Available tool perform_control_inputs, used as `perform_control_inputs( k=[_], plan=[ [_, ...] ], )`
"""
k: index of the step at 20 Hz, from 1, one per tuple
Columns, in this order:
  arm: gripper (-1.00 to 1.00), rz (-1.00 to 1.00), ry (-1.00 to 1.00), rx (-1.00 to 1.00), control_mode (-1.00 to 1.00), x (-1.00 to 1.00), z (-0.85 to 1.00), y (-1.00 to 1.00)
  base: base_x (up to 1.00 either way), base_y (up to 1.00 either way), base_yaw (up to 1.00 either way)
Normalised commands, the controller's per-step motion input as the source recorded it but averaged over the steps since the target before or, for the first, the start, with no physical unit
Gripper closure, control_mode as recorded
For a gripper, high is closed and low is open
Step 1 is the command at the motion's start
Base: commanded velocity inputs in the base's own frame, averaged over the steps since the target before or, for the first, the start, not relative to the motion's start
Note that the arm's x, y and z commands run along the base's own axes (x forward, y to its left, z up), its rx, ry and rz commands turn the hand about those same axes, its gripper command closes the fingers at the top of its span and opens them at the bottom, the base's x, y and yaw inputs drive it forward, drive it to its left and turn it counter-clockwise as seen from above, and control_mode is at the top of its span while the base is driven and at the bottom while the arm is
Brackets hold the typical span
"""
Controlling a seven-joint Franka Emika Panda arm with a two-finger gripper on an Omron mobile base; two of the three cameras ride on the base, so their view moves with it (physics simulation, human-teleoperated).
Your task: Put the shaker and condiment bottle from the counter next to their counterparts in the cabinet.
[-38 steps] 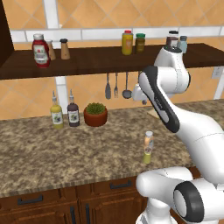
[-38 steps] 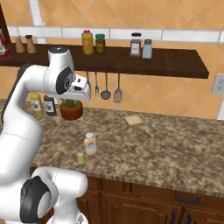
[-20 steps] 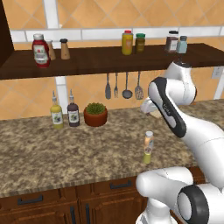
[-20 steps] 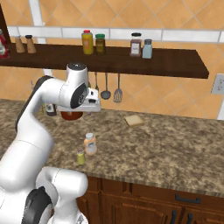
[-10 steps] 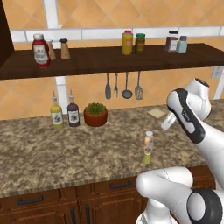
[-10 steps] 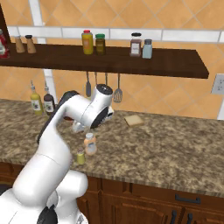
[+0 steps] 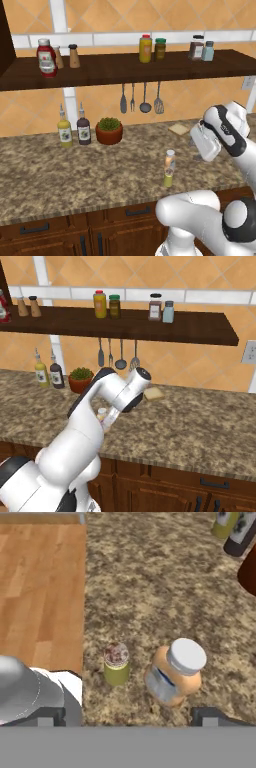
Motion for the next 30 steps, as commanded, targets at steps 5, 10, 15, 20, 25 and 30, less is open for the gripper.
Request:
perform_control_inputs(
  k=[5, 10, 15, 20, 25, 30],
  plan=[
    [-1.00, 0.38, -0.09, 0.01, -1.00, 0.18, -0.28, -0.05, 0.00, 0.00, 0.00],
    [-1.00, 0.13, -0.01, 0.03, -1.00, 0.19, -0.16, 0.00, 0.00, 0.00, 0.00],
    [-1.00, 0.01, 0.00, 0.01, -1.00, 0.28, -0.26, 0.04, 0.00, 0.00, 0.00],
    [-1.00, 0.00, 0.00, 0.09, -1.00, 0.22, -0.31, 0.04, 0.00, 0.00, 0.00],
    [-1.00, 0.00, 0.04, 0.13, -1.00, 0.20, -0.05, 0.01, 0.00, 0.00, 0.00],
    [-1.00, 0.03, 0.15, 0.06, -1.00, 0.21, -0.23, 0.18, 0.00, 0.00, 0.00]
  ],
)
